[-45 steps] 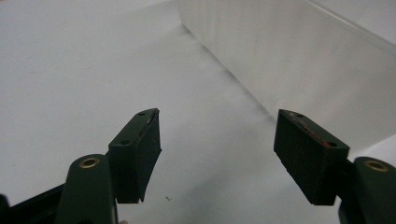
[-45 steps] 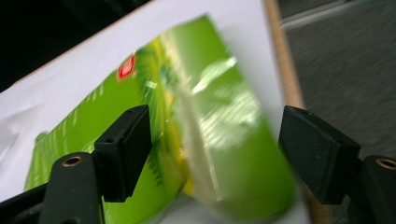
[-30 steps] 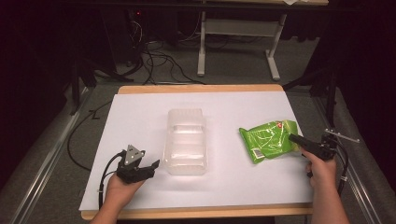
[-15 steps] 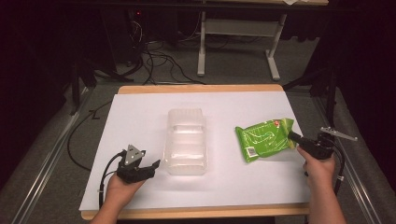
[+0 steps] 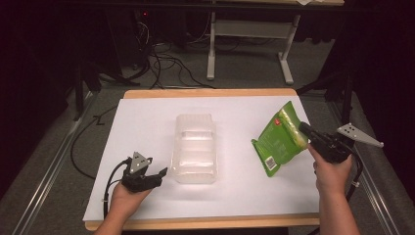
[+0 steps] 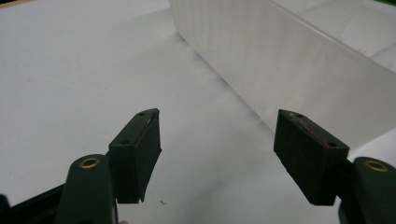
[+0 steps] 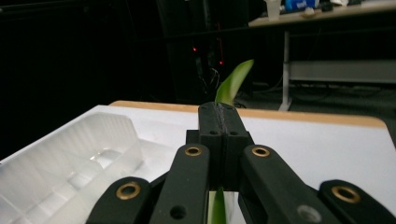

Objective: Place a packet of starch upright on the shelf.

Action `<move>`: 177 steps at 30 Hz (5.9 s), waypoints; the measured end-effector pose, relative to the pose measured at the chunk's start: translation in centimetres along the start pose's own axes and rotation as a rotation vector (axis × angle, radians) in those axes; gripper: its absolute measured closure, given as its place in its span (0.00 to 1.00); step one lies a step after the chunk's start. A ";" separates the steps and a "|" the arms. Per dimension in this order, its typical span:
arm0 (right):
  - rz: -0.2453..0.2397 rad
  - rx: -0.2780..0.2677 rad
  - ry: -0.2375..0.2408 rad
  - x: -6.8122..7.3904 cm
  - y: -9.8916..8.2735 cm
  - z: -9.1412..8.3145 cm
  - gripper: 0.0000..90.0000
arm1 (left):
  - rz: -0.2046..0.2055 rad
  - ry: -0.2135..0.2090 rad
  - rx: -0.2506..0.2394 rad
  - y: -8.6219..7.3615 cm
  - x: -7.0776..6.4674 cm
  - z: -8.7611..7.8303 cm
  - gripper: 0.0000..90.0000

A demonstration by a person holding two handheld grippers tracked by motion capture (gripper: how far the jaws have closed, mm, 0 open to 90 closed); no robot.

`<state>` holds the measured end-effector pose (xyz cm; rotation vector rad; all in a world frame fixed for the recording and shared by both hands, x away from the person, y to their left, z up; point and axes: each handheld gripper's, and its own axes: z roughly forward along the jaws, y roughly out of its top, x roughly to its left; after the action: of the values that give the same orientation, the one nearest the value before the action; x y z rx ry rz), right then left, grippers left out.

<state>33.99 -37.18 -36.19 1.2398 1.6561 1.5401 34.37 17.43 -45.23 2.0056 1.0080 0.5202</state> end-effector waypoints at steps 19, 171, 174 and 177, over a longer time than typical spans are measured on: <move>-0.180 0.060 0.128 5.4 0.3 1.1 0.98 | 0.003 -0.009 -0.006 0.0 0.0 0.0 0.36; -0.257 0.015 0.555 19.1 -0.6 14.2 0.91 | -0.039 0.018 -0.062 -0.1 0.7 -0.9 0.36; -0.247 0.033 0.547 18.8 -1.1 14.0 0.87 | -0.041 0.017 -0.064 -0.1 0.7 -0.9 0.36; -0.233 0.061 0.525 18.4 -2.0 13.7 0.83 | -0.038 0.016 -0.064 -0.1 0.7 -0.9 0.36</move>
<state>37.79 -14.50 -37.23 0.6620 2.0973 1.7707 34.17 18.44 -44.74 1.9252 1.0247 0.5426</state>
